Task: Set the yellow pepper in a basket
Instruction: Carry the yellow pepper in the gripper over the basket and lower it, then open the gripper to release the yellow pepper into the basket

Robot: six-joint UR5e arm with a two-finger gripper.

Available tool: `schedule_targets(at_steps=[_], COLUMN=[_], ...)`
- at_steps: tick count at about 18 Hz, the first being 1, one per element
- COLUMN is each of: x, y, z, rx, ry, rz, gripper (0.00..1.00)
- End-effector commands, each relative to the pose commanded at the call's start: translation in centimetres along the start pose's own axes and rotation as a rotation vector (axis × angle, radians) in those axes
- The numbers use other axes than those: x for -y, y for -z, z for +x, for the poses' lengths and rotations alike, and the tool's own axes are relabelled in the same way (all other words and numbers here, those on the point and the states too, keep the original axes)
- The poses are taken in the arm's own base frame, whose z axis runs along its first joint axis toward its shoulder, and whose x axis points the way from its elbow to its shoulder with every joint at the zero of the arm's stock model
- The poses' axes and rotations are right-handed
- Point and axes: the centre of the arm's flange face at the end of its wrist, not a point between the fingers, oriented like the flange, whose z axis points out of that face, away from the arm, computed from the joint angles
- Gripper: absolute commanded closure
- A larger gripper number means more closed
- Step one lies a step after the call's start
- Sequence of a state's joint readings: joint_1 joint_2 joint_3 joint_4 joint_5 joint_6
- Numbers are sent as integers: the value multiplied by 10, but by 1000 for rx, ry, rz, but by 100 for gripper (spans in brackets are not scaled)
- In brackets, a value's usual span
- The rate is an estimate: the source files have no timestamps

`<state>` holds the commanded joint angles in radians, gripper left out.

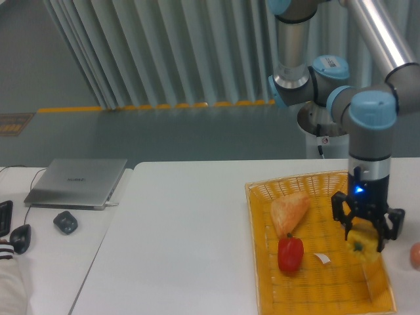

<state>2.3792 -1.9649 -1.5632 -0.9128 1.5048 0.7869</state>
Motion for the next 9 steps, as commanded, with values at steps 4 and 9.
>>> schedule_targets(at_steps=[4, 9], x=[5, 9], y=[-15, -27], z=[2, -2], rx=[-3, -8], ry=[-11, -21], rz=[-10, -17], gripper=[66, 4])
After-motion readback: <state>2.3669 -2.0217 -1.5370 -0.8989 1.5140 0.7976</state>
